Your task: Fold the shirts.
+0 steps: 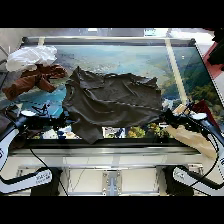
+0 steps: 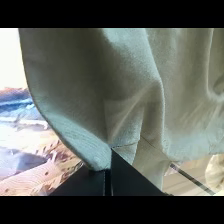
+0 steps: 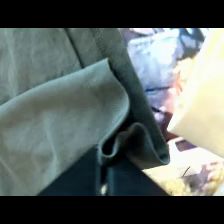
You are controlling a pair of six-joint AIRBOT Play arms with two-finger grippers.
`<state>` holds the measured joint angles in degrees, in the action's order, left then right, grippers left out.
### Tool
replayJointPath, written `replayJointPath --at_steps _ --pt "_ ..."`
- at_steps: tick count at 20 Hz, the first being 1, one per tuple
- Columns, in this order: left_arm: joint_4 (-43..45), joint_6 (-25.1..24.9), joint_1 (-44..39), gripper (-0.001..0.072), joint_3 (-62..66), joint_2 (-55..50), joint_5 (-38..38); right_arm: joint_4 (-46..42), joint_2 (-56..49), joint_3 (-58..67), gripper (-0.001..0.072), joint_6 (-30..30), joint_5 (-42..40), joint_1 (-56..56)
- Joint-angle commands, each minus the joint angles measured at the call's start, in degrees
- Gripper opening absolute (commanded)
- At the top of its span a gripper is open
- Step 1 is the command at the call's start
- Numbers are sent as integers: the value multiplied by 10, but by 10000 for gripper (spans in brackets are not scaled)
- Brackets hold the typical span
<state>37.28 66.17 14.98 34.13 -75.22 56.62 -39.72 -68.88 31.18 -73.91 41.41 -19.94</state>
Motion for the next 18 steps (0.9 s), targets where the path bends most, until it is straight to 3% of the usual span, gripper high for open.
replayJointPath --at_steps 1,3,6,12,15,18 --pt "-1 -6 0 15 2 0 0 13 0 -1 28 8 -21 0" --pt "-18 -31 0 14 17 1 16 34 1 4 26 27 -2 0" --pt "-45 -64 1 14 107 28 99 15 35 57 25 76 100 0" --pt "-46 -80 37 13 390 176 226 -124 275 235 26 37 235 -1" --pt "-39 -110 63 14 542 254 209 -198 407 339 26 -30 239 -1" --pt "30 -108 66 13 670 309 86 -271 492 445 25 -66 232 -1"
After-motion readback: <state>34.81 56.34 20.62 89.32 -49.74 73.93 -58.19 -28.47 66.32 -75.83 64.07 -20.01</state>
